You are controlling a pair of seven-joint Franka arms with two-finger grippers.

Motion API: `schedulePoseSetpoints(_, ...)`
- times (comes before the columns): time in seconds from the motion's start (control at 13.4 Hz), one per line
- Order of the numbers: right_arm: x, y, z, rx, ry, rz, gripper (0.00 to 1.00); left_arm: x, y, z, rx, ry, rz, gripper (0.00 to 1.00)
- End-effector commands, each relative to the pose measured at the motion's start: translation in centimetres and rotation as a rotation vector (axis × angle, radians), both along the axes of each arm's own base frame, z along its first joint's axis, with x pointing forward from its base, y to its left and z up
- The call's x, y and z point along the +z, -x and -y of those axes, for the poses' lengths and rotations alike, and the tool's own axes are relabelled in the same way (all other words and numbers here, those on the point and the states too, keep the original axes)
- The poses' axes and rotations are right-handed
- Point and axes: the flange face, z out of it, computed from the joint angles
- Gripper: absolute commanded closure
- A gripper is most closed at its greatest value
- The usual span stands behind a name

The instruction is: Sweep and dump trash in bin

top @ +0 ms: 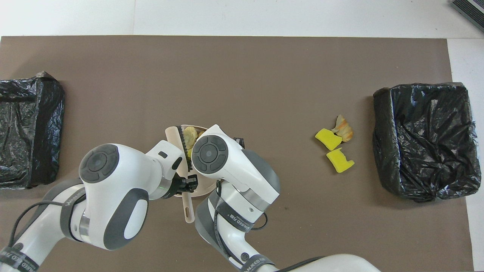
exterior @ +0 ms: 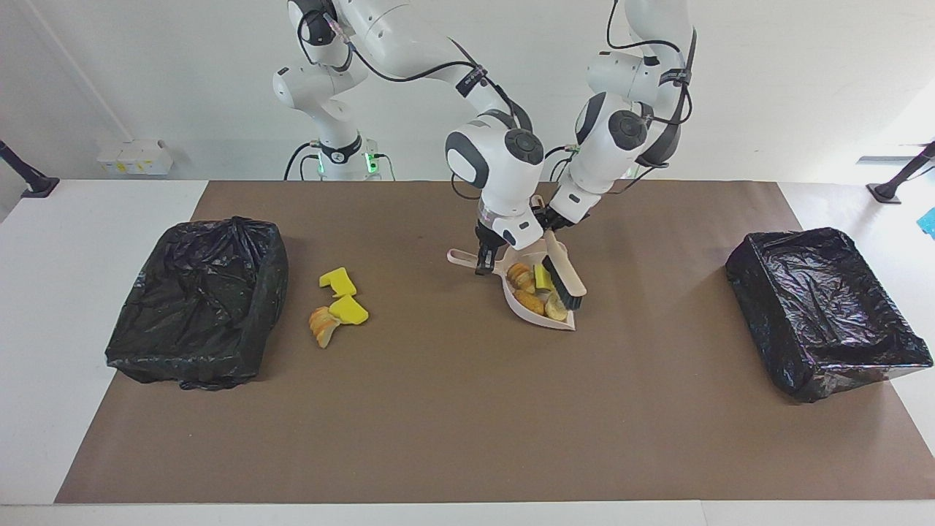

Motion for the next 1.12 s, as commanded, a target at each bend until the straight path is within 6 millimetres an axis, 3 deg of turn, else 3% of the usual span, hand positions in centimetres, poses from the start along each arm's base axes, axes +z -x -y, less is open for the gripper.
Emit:
schedulePoseSetpoints(0.0, -0.2, 0.0, 0.0, -0.005, -0.006, 0.019, 1.0, 3.7, -1.4, -1.7, 0.002, -0.01, 0.024, 1.0)
schedulePoseSetpoints(0.45, -0.2, 0.1, 0.0, -0.005, -0.004, 0.017, 1.0, 4.0, -1.9, -3.0, 0.007, -0.039, 0.023, 1.0)
schedulePoseSetpoints(0.82, -0.1, 0.3, 0.0, -0.005, 0.006, 0.01, 1.0, 4.9, -3.7, -7.1, -0.044, -0.14, 0.012, 1.0)
schedulePoseSetpoints(1.05, -0.2, 0.3, 0.0, -0.008, 0.005, 0.01, 1.0, 5.1, -4.7, -11.0, -0.086, -0.156, -0.003, 1.0)
